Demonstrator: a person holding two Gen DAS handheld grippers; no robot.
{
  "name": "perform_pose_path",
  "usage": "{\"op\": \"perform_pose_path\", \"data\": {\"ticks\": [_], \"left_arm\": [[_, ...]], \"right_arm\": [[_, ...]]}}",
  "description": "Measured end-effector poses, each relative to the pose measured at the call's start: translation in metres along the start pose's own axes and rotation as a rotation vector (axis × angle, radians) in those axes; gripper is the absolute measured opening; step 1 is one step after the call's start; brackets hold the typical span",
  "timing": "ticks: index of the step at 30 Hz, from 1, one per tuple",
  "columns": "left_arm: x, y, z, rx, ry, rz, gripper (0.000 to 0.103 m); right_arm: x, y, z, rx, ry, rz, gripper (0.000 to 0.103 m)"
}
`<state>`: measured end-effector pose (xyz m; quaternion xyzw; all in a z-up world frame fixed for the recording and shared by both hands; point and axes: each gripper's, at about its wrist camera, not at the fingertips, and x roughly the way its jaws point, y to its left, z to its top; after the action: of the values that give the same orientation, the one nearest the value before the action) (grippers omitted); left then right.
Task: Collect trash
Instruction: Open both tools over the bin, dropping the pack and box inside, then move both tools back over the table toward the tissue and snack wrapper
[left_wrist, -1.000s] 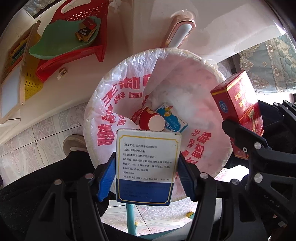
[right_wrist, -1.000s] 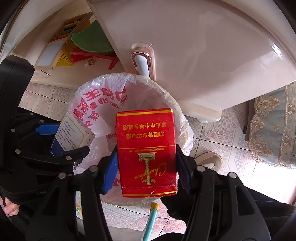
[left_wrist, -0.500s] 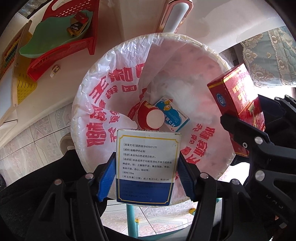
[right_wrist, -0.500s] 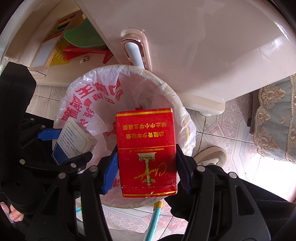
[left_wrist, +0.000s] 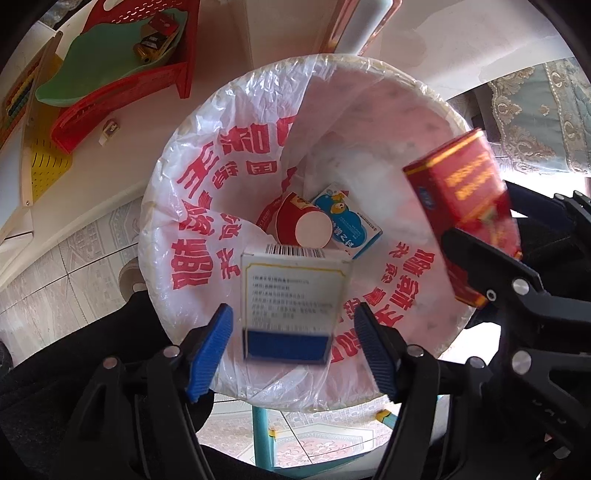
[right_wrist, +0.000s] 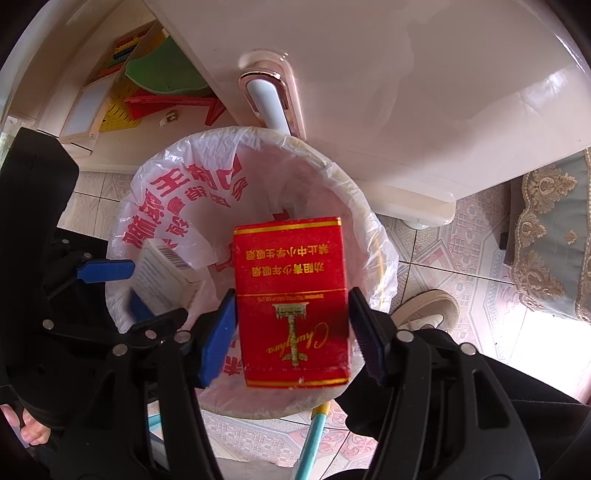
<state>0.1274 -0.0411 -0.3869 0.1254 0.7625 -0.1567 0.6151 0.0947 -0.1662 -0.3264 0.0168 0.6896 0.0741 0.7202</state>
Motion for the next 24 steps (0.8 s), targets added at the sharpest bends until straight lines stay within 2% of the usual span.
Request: {"op": "perform_pose_path", "data": {"ticks": [1, 24], "left_arm": [[0.0, 0.001, 0.0, -0.004, 0.001, 0.0, 0.073], [-0.011, 0.005, -0.008, -0.048, -0.007, -0.016, 0.075]], "right_arm": [[-0.001, -0.002, 0.0, 0.007, -0.005, 0.01, 0.078], [-0.012, -0.003, -0.005, 0.015, -0.026, 0.013, 0.078]]}}
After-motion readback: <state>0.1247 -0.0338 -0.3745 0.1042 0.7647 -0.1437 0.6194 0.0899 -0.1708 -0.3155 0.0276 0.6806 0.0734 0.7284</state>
